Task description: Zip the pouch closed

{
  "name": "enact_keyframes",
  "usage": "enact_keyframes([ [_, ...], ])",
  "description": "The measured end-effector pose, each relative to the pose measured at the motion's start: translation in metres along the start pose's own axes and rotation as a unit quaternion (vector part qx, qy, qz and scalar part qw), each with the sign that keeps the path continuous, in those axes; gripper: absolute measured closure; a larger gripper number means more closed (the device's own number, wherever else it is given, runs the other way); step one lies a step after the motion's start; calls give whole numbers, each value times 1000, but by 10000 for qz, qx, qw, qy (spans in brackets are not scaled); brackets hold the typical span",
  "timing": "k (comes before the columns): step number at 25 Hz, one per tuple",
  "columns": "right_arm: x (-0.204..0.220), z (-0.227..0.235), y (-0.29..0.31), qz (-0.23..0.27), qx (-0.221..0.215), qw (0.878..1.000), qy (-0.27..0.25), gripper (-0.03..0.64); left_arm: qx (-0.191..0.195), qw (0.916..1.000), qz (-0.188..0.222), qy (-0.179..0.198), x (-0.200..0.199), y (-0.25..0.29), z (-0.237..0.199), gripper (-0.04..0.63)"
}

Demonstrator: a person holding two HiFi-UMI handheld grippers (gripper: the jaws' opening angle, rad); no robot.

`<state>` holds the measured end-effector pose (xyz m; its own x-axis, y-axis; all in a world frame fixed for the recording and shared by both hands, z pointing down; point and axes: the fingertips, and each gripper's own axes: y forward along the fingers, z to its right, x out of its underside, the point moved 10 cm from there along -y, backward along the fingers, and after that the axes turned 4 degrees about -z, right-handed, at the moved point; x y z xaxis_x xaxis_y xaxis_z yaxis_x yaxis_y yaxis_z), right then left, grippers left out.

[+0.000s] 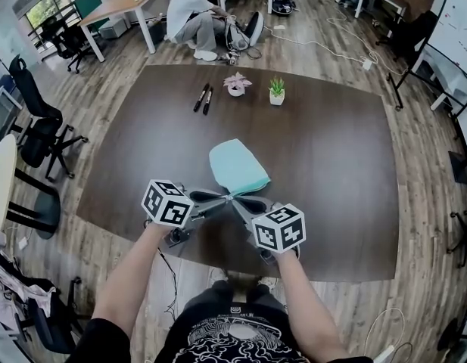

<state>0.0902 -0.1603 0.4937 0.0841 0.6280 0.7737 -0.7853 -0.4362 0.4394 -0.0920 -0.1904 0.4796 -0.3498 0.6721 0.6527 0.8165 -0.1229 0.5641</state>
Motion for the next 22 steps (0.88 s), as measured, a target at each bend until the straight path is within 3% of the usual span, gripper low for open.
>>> enact_keyframes([
  [22,1,-5,14,-83,-82,9999,-11,614,-190,9998,-82,5,10,-17,-4,572],
])
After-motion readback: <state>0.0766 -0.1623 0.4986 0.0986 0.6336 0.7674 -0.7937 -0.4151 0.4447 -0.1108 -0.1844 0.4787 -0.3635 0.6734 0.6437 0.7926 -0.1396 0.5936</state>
